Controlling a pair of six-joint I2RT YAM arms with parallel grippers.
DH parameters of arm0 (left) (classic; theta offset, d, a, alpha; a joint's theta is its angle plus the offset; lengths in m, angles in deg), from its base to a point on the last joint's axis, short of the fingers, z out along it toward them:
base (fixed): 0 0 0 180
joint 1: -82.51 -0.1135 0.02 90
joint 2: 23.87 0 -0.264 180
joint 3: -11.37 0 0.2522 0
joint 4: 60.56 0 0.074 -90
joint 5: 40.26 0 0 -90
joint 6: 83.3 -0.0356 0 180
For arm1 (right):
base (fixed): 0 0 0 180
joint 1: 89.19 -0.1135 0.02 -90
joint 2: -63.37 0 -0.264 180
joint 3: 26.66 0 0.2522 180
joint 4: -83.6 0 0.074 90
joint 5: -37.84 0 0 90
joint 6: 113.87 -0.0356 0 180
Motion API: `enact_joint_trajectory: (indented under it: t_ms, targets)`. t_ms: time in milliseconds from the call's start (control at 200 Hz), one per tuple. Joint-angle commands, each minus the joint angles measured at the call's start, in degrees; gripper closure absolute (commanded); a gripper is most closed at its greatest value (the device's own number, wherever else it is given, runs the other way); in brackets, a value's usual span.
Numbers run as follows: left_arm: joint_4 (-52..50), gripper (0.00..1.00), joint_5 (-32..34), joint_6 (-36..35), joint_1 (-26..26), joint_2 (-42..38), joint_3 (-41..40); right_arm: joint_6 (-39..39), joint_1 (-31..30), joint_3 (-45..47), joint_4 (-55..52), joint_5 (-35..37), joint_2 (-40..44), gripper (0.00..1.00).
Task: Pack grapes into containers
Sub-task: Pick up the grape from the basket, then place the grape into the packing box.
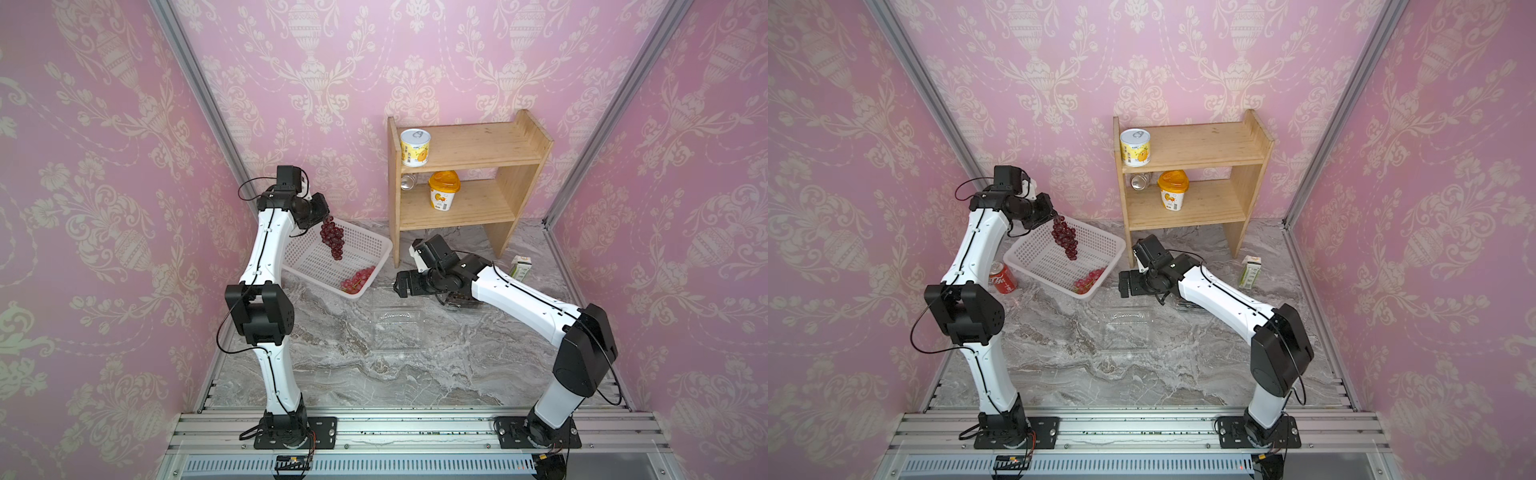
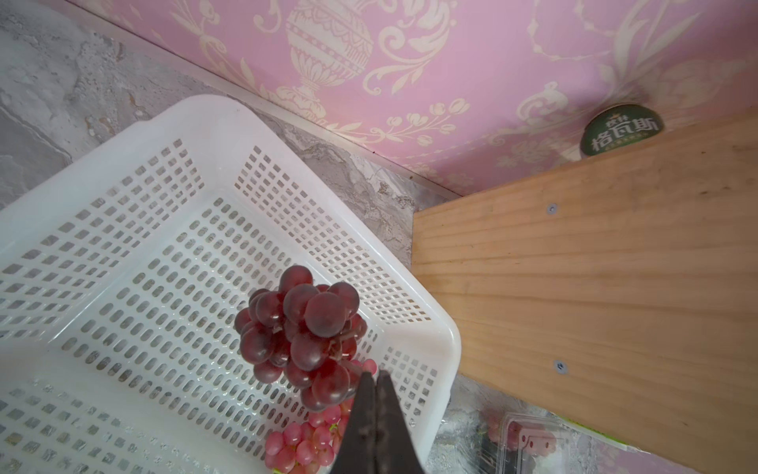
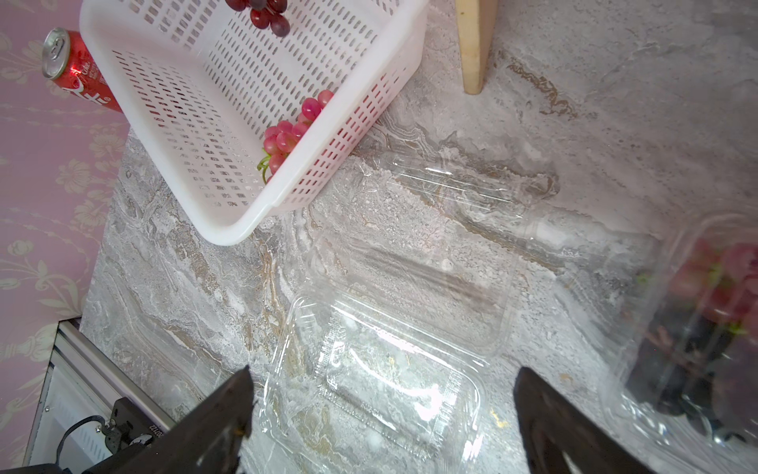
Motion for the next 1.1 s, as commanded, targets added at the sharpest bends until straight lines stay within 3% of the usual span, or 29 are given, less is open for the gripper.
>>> enact_joint_trajectory:
  t_ms: [0, 95, 715, 1096]
  targets:
    - [-4.8, 1.0, -0.8, -2.3, 1.0, -2.6, 4.5, 0.1, 0.4, -0.1, -1.9, 1.5, 3.4, 0.0]
    - [-6.0, 1.0, -0.4, -2.7, 1.9, -3.3, 6.7, 0.2, 0.4, 0.2, -2.3, 2.4, 4.7, 0.0]
    - [-6.3, 1.0, 2.5, -2.2, 10.9, -15.2, 2.1, -0.8, 0.5, 4.2, -5.6, 5.6, 14.0, 0.0]
    - [-4.2, 1.0, 5.4, -0.1, 18.9, -23.8, -7.8, -2.9, 3.0, 10.2, -8.4, 8.5, 21.9, 0.0]
